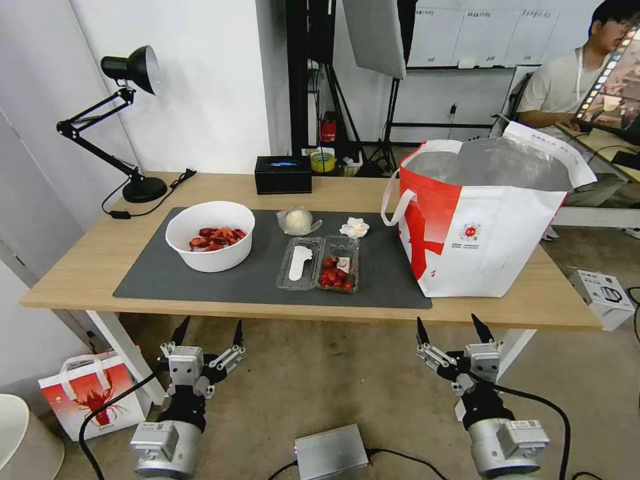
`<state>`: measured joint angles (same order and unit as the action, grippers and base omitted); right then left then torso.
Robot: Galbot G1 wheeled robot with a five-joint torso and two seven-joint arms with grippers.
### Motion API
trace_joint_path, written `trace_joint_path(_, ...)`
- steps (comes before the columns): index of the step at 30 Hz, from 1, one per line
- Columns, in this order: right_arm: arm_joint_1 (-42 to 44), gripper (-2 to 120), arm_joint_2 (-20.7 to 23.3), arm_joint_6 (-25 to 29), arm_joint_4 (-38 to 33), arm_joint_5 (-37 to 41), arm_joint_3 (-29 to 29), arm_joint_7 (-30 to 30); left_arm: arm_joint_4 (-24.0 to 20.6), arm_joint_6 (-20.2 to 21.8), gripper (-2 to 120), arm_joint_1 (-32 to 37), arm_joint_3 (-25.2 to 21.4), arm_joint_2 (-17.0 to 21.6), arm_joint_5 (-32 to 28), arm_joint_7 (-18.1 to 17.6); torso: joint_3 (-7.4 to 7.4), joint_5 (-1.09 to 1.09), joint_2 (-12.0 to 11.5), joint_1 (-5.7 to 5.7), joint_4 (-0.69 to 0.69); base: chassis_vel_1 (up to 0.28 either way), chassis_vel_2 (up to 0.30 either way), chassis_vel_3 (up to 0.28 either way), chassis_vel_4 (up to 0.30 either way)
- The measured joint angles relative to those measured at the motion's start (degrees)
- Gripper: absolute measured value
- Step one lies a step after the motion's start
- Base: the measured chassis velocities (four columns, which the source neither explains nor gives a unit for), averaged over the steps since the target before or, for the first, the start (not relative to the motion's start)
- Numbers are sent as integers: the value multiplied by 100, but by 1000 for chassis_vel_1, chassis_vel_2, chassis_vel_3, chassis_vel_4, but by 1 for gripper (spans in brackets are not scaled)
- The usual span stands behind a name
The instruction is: Pick up the trash from the table and place it into the takeout bag.
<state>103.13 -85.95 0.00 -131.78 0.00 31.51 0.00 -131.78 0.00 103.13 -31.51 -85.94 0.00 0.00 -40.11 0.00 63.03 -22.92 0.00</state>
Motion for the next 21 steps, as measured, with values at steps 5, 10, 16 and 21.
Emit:
trace_joint_path(5, 0, 100, 0, 0, 0, 0, 0, 0, 0, 0, 100, 0, 0, 0, 0, 0, 0, 0, 0, 0, 0, 0, 0, 0, 0)
trace_joint_path(10, 0, 100, 0, 0, 0, 0, 0, 0, 0, 0, 100, 0, 0, 0, 0, 0, 0, 0, 0, 0, 0, 0, 0, 0, 0)
trace_joint_path(16, -115, 100, 338, -86, 49, 221, -4, 20, 102, 157, 100, -30, 139, 229, -357, -497, 0, 0, 0, 0, -1, 0, 0, 0, 0)
trace_joint_path(21, -402, 100, 1132, -328, 168, 774, -17, 102, 218, 464, 100, -57, 341, 563, -947, -1193, 0, 0, 0, 0, -1, 0, 0, 0, 0)
